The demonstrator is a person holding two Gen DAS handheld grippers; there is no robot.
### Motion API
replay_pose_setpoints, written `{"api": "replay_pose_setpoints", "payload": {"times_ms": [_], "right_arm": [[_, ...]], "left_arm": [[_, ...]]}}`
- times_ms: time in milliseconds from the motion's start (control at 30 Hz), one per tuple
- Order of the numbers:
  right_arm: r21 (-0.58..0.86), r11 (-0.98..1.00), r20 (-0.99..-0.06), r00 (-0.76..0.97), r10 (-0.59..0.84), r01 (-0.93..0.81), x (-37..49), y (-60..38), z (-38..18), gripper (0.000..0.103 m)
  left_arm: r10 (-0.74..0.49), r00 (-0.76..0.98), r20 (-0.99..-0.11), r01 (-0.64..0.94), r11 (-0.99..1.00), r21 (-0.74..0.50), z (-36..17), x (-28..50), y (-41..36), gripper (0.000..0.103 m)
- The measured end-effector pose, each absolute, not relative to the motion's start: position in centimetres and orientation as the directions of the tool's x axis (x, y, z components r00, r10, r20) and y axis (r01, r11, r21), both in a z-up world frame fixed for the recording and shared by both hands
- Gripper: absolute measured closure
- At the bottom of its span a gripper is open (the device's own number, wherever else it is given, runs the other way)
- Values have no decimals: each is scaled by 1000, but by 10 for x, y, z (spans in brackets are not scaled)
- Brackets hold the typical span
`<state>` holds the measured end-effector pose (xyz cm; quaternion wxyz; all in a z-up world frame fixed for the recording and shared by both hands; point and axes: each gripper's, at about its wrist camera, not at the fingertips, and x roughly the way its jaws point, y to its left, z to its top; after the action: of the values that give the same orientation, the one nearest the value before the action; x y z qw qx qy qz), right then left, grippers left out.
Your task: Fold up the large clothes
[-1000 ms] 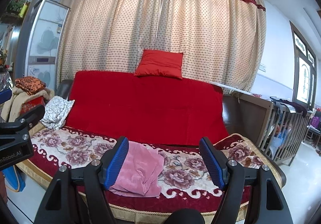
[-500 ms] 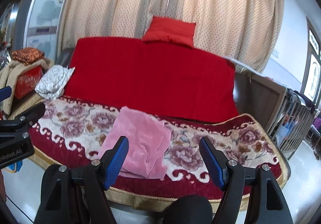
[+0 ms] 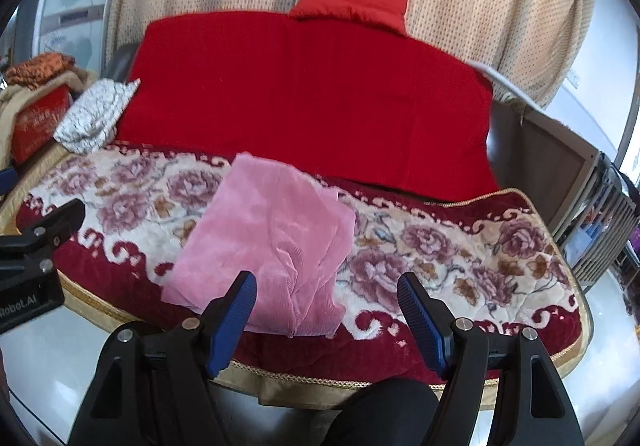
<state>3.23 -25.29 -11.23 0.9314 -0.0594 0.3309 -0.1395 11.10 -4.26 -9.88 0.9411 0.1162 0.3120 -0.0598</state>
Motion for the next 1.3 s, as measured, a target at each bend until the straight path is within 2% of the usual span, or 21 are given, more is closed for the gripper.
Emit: {"api": "replay_pose_setpoints", "payload": {"times_ms": [367, 733, 1300], "right_arm": [[-164, 962, -646, 713, -272, 219, 79, -281, -144, 26], [-118, 966, -671, 698, -249, 232, 76, -292, -161, 26], [-134, 956, -622, 729, -286, 261, 31, -282, -134, 26]], "left_arm": [[-16, 749, -663, 170, 971, 169, -126, 146, -68, 3], [-23, 736, -677, 212, 957, 198, -136, 134, -89, 3], [-64, 805, -590, 215, 958, 190, -98, 84, -74, 3]]}}
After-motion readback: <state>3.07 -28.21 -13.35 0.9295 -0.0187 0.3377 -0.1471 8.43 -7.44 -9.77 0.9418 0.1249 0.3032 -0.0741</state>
